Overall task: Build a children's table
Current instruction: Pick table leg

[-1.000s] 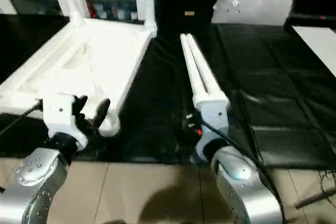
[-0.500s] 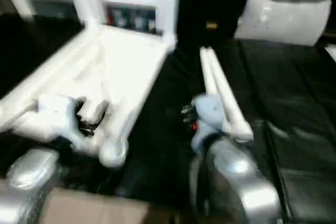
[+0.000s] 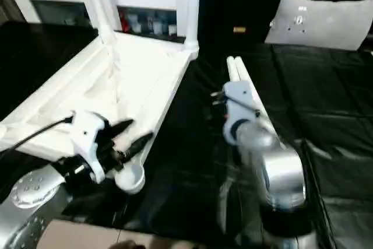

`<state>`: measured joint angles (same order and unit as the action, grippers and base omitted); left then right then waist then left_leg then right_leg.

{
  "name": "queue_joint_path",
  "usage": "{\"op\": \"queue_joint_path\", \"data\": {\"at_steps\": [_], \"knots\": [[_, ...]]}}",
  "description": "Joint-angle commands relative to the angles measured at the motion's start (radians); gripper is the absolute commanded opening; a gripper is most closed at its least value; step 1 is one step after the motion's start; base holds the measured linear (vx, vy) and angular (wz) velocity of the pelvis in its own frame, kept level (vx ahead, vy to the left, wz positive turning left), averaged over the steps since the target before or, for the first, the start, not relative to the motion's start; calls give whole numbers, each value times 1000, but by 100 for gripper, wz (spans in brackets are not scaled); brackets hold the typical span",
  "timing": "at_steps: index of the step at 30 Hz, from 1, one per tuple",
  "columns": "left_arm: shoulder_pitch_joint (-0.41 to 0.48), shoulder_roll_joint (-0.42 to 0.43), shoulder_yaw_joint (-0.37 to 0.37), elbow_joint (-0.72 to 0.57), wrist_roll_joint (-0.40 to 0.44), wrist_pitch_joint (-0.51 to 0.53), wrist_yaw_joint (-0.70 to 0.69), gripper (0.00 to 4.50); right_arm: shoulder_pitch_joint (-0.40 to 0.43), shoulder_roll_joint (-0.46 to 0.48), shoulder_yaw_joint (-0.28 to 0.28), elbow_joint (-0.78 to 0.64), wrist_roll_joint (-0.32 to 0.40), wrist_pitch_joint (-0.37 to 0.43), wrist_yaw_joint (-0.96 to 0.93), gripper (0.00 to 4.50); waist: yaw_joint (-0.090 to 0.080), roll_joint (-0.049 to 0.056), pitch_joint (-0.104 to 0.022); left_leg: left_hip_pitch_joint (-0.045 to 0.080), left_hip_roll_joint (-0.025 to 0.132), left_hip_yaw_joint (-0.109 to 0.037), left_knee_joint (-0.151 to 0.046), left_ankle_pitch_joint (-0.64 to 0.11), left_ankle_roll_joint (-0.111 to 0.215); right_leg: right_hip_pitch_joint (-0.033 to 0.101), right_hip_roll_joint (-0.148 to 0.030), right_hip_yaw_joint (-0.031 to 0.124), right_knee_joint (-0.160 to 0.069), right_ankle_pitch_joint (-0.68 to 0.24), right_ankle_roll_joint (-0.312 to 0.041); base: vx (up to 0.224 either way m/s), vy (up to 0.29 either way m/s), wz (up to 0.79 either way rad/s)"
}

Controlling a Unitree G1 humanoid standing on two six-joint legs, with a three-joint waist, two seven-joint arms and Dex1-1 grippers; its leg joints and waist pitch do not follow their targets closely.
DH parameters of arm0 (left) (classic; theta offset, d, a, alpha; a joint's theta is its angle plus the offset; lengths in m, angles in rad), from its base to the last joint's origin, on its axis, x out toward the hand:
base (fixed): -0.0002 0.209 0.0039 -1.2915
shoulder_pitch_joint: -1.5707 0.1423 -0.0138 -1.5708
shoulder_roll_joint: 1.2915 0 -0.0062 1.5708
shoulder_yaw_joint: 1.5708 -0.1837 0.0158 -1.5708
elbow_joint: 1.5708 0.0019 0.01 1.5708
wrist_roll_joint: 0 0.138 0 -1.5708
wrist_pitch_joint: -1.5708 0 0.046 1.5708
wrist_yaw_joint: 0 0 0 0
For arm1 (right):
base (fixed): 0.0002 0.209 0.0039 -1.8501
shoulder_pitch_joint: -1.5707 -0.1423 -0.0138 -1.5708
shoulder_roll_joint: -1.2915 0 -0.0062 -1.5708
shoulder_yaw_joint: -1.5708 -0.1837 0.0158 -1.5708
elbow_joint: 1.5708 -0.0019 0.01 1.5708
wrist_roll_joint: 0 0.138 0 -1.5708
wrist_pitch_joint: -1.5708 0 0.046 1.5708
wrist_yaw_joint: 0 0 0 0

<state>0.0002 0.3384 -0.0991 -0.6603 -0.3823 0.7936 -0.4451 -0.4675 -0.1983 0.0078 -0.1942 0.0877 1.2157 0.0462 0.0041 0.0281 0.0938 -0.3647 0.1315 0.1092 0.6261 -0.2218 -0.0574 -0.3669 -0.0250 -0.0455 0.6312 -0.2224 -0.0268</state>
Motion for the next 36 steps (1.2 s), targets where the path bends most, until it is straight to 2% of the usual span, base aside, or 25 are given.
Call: {"op": "queue_joint_path", "data": {"at_steps": [1,2,3,5,7,8,9,11,13,16,18,23,29,30,33,35,36], "knots": [[-10,24,-4,-34,-23,38,-28,322,-27,-15,-23,50,-14,17,-12,450,1,2,-47,6,71,-25,-87,-217,-43,30,-112,67,-92,-340,-147,0,0,0],[-13,35,-2,-45,-35,55,-40,322,-52,-30,-30,104,-14,17,-14,450,2,1,-45,3,73,-20,-88,-201,-41,30,-111,67,-94,-320,-146,0,0,0],[-12,40,-2,-53,-41,63,-47,322,-64,-40,-36,135,-15,14,-15,450,2,-6,-49,3,73,-15,-86,-176,-36,32,-111,67,-91,-295,-154,0,0,0],[-11,43,-2,-58,-45,70,-52,322,-73,-47,-40,155,-16,11,-15,450,7,0,-51,3,75,-7,-85,-145,-34,32,-110,66,-89,-249,-164,0,0,0],[-9,51,-2,-71,-65,90,-56,322,-88,-61,-42,189,-21,21,-7,450,8,-1,-58,-1,74,-5,-82,-101,-28,38,-108,67,-80,-178,-172,0,0,0],[-6,58,-4,-80,-79,103,-59,322,-93,-70,-41,209,-18,35,6,450,8,-5,-64,-3,75,-4,-79,-54,-23,43,-106,65,-71,-103,-184,0,0,0],[-5,62,-6,-85,-88,111,-61,322,-95,-75,-40,220,-16,44,14,450,10,-3,-65,-6,76,-4,-77,-11,-15,45,-106,65,-66,-26,-197,0,0,0],[-6,75,-13,-93,-104,121,-67,322,-95,-79,-40,238,-1,60,39,450,13,-6,-65,-8,74,0,-75,4,-3,49,-106,64,-64,14,-210,0,0,0],[-8,81,-16,-96,-115,126,-78,322,-94,-71,-52,246,19,73,55,450,14,-5,-61,-8,74,1,-77,-11,3,47,-106,64,-67,-10,-213,0,0,0],[-11,85,-15,-98,-122,128,-90,322,-92,-74,-48,258,33,80,68,450,15,-6,-55,1,77,5,-80,-86,-3,40,-108,65,-80,-146,-207,0,0,0],[-19,102,-26,-99,-128,132,-109,326,-89,-84,-39,267,37,88,83,421,19,-6,-53,5,79,5,-83,-126,-14,35,-107,66,-86,-229,-189,0,0,0],[-24,126,-40,-81,-126,116,-120,326,-83,-98,-21,281,44,95,121,385,31,-5,-55,6,82,9,-85,-116,-23,30,-106,67,-86,-231,-167,0,0,0],[-30,161,-72,-50,-115,78,-168,326,-76,-132,20,311,53,88,166,330,33,-6,-60,2,82,14,-83,-81,-20,33,-107,68,-81,-172,-179,0,0,0],[-32,167,-75,-48,-115,74,-174,326,-75,-133,20,313,52,87,169,330,33,-6,-59,3,82,15,-83,-85,-21,32,-107,68,-82,-178,-180,0,0,0],[-39,193,-83,-50,-118,75,-196,326,-76,-137,22,322,51,79,178,293,33,-7,-58,6,83,16,-84,-104,-24,30,-106,68,-84,-208,-178,0,0,0],[-45,216,-75,-59,-130,80,-220,326,-77,-140,24,326,51,75,183,283,32,-15,-59,5,82,18,-84,-106,-22,31,-107,68,-86,-225,-175,0,0,0],[-55,230,-62,-59,-139,75,-236,326,-79,-143,25,329,51,70,187,261,34,-12,-60,6,82,17,-84,-94,-22,31,-108,68,-84,-224,-173,0,0,0]]}}
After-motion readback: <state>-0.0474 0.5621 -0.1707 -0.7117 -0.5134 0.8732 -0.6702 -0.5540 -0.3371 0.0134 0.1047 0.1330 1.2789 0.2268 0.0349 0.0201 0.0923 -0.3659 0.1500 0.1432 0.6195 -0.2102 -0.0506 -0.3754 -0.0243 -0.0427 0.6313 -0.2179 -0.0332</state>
